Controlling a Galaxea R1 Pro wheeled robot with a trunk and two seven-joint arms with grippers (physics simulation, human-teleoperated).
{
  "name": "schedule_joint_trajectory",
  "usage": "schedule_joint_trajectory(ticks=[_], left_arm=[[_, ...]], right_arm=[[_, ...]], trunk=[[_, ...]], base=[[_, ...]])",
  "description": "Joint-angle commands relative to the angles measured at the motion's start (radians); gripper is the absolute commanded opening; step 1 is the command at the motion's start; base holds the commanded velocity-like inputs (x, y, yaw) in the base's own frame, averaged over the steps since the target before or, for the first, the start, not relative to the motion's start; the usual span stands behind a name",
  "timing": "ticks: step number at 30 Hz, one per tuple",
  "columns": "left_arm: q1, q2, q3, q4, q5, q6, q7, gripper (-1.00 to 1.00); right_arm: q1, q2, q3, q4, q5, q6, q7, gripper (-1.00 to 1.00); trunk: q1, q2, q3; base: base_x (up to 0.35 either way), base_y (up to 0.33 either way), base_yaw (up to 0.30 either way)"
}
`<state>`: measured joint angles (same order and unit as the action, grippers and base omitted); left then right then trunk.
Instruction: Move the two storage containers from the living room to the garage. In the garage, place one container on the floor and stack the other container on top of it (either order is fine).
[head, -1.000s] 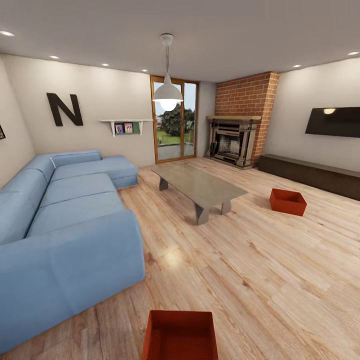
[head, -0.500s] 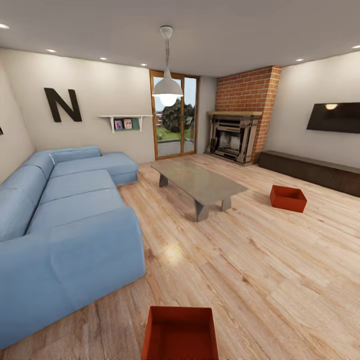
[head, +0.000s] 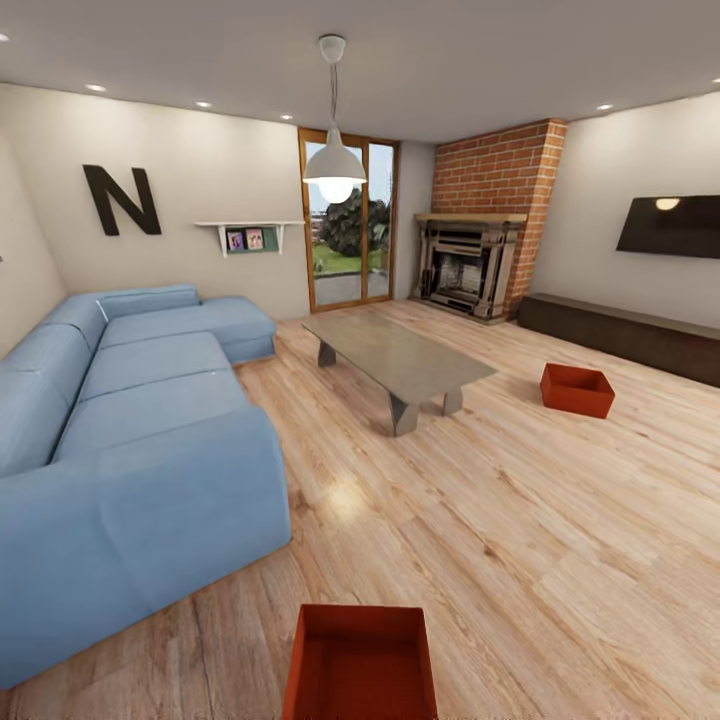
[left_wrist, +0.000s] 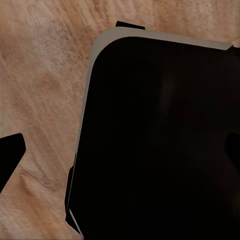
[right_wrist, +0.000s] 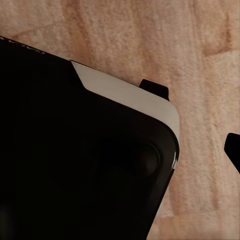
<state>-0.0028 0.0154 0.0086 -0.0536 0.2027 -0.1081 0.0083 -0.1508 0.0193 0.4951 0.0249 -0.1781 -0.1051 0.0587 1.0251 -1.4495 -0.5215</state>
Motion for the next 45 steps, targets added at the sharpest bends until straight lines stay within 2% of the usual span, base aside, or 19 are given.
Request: schedule_joint_trajectory(ticks=[1,45], left_arm=[[0.000,0.000,0.000,0.000,0.004,-0.002,0.001,1.00],[0.000,0.000,-0.001,0.000,0.004,-0.002,0.000,1.00]], right_arm=[[-0.001,0.000,0.007,0.003,-0.011,-0.005,0.004,1.00],[-0.001,0.001,0.005,0.003,-0.010,-0.005,0.004,1.00]], trunk=[[0.000,0.000,-0.003],[0.000,0.000,-0.070]], base=[[0.000,0.000,0.000],[0.000,0.000,0.000]])
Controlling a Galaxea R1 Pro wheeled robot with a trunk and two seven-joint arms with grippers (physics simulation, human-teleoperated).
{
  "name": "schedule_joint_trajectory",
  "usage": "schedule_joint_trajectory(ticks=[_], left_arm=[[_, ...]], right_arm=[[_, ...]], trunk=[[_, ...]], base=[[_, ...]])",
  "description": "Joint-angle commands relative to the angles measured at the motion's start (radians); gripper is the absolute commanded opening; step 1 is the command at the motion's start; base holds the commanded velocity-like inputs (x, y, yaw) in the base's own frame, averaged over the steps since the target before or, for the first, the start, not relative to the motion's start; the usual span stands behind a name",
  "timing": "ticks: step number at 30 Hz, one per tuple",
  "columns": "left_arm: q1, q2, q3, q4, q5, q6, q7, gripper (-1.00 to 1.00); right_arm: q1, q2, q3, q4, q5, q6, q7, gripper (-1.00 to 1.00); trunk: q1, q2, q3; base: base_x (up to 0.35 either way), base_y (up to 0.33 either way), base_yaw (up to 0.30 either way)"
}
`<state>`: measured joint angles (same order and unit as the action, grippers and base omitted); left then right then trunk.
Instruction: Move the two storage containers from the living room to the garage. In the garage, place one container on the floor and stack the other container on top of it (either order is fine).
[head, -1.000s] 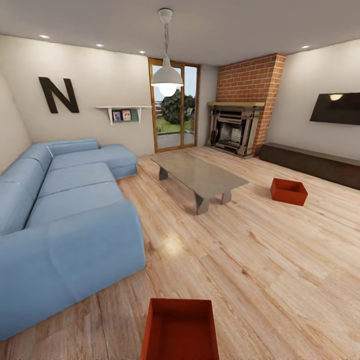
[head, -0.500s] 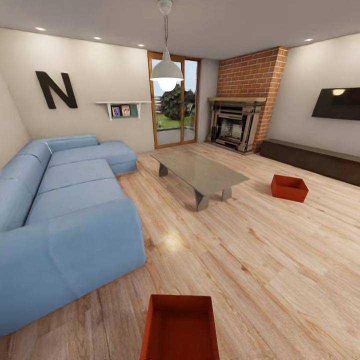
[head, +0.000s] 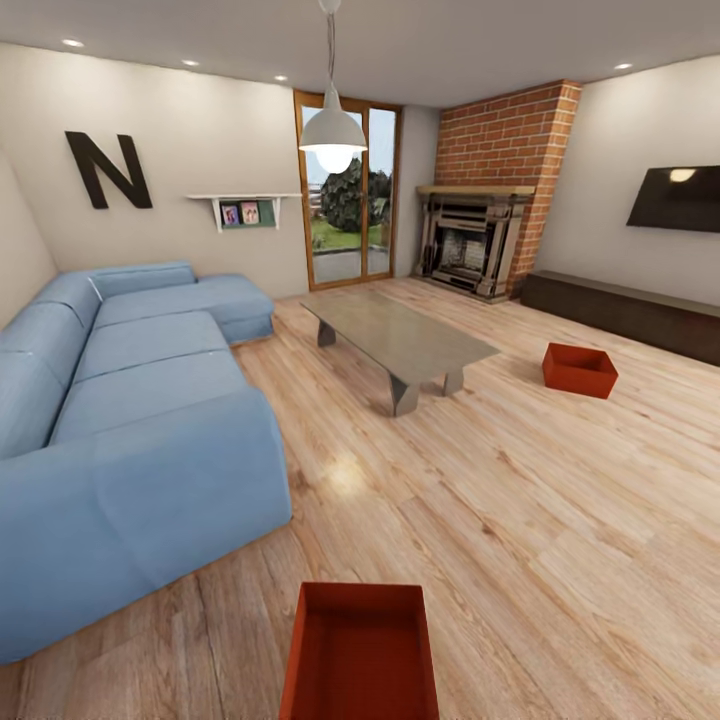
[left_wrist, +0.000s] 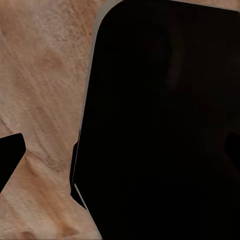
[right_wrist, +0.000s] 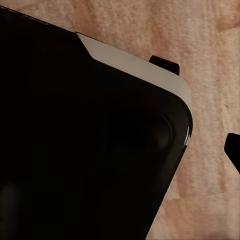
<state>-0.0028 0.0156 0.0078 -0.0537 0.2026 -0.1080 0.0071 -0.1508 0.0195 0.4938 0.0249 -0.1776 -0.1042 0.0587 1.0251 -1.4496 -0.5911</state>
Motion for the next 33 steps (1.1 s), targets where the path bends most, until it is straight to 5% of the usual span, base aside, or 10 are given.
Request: schedule_joint_trajectory(ticks=[1,33], left_arm=[[0.000,0.000,0.000,0.000,0.004,-0.002,0.001,1.00],[0.000,0.000,0.001,0.000,0.004,-0.006,0.001,1.00]], right_arm=[[-0.001,0.000,0.006,0.003,-0.010,-0.006,0.004,1.00],[-0.001,0.000,0.006,0.003,-0.010,-0.006,0.004,1.00]], trunk=[[0.000,0.000,-0.001],[0.000,0.000,-0.002]], base=[[0.000,0.000,0.000],[0.000,0.000,0.000]])
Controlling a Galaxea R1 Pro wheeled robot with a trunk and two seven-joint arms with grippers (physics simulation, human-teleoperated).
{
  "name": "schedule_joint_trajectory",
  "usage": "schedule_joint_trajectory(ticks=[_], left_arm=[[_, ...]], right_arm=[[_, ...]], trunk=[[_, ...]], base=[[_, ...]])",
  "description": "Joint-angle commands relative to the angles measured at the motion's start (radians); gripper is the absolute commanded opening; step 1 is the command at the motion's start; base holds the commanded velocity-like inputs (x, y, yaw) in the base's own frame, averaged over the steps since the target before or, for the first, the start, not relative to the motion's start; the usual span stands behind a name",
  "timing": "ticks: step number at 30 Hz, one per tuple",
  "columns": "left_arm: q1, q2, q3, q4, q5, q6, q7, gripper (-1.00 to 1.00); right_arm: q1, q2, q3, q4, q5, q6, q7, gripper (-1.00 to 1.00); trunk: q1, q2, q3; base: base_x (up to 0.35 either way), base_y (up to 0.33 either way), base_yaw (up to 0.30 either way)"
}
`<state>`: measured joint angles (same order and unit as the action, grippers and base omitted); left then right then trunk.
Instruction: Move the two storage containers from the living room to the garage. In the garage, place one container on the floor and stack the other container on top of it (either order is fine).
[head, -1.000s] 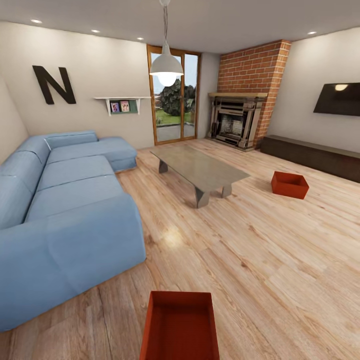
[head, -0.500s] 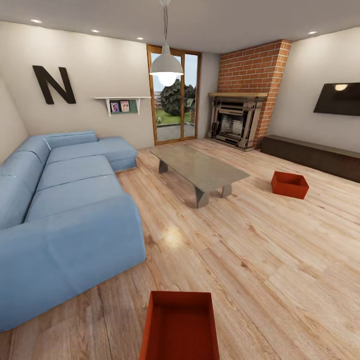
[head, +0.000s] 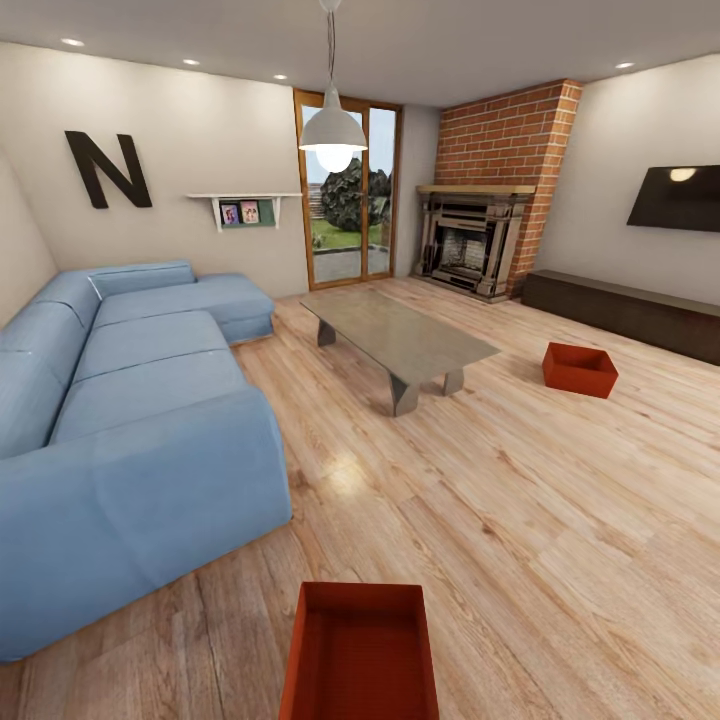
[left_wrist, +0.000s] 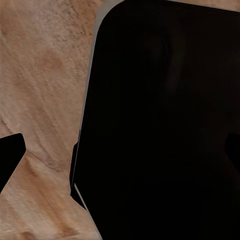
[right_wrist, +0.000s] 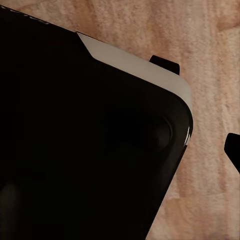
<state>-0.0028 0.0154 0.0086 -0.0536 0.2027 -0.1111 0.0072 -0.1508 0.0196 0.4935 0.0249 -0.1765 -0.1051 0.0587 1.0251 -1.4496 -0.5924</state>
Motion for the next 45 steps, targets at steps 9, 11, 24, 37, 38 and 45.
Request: schedule_joint_trajectory(ticks=[9,11,24,37,38,45], left_arm=[[0.000,0.000,0.000,0.000,0.004,-0.002,0.001,1.00],[0.000,0.000,0.000,0.000,0.005,-0.002,0.001,1.00],[0.000,0.000,0.000,0.000,0.004,-0.002,0.001,1.00],[-0.001,0.000,0.000,0.000,0.005,-0.002,0.001,1.00],[-0.001,0.000,0.000,0.000,0.005,-0.002,0.001,1.00],[0.000,-0.002,-0.001,0.000,0.004,-0.002,0.000,1.00]], right_arm=[[-0.001,0.000,0.007,0.003,-0.011,-0.005,0.004,1.00],[-0.001,0.000,0.007,0.003,-0.011,-0.005,0.004,1.00],[-0.001,0.000,0.006,0.003,-0.012,-0.005,0.004,1.00],[-0.001,0.000,0.007,0.003,-0.012,-0.005,0.004,1.00],[-0.001,0.000,0.007,0.003,-0.012,-0.005,0.004,1.00],[-0.001,0.000,0.007,0.003,-0.013,-0.006,0.004,1.00]], trunk=[[0.000,0.000,-0.001],[0.000,0.000,-0.001],[0.000,0.000,-0.001],[0.000,0.000,-0.001],[0.000,0.000,-0.001],[0.000,0.000,-0.001]], base=[[0.000,0.000,0.000],[0.000,0.000,0.000],[0.000,0.000,0.000],[0.000,0.000,0.000],[0.000,0.000,0.000],[0.000,0.000,0.000]])
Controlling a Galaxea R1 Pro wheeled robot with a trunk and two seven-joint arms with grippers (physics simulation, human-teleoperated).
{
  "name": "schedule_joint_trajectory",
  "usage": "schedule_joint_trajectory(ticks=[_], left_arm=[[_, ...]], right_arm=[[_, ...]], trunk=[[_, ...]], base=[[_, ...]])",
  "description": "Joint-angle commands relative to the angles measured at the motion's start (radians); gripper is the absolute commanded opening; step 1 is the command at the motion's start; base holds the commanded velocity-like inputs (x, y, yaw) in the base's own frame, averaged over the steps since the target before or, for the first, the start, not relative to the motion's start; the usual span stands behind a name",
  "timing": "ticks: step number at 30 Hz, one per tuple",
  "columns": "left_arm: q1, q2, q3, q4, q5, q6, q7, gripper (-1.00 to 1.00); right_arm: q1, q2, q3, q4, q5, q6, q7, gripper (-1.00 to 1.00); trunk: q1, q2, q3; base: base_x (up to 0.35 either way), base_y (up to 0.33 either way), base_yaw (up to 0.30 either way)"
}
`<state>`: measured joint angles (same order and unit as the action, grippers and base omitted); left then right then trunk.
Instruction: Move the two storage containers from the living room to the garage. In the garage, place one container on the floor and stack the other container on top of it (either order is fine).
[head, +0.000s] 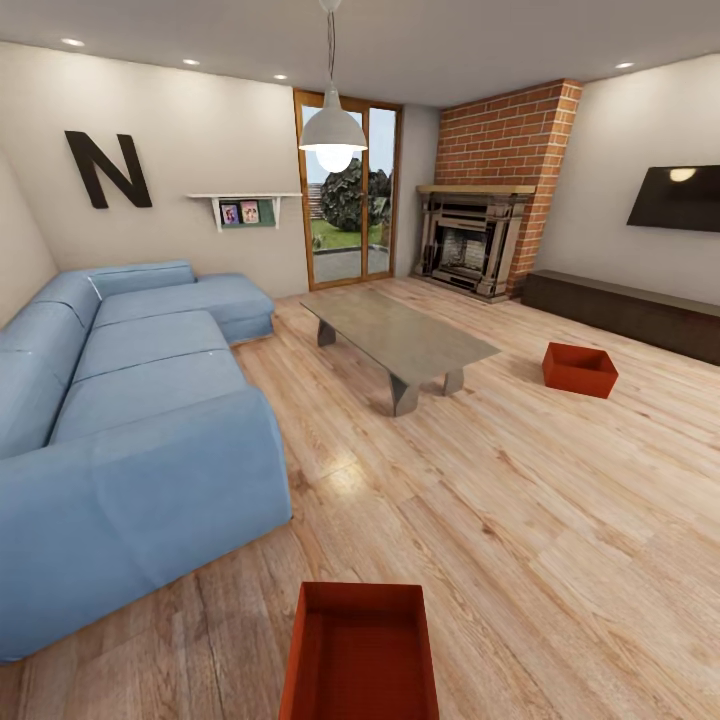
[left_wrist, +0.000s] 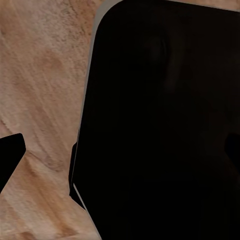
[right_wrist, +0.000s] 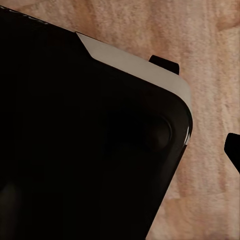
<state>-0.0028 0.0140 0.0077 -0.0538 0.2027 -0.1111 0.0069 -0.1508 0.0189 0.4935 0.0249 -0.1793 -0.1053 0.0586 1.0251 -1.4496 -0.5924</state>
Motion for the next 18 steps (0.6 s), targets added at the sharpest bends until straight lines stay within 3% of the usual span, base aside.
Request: schedule_joint_trajectory(ticks=[1,18], left_arm=[[0.000,0.000,0.000,0.000,0.004,-0.002,0.001,1.00],[-0.001,0.000,0.001,0.001,0.004,-0.002,0.001,1.00]], right_arm=[[-0.001,0.000,0.007,0.003,-0.011,-0.005,0.004,1.00],[-0.001,0.001,0.006,0.003,-0.009,-0.008,0.004,1.00]], trunk=[[0.000,0.000,-0.001],[0.000,0.000,-0.011]], base=[[0.000,0.000,0.000],[0.000,0.000,0.000]])
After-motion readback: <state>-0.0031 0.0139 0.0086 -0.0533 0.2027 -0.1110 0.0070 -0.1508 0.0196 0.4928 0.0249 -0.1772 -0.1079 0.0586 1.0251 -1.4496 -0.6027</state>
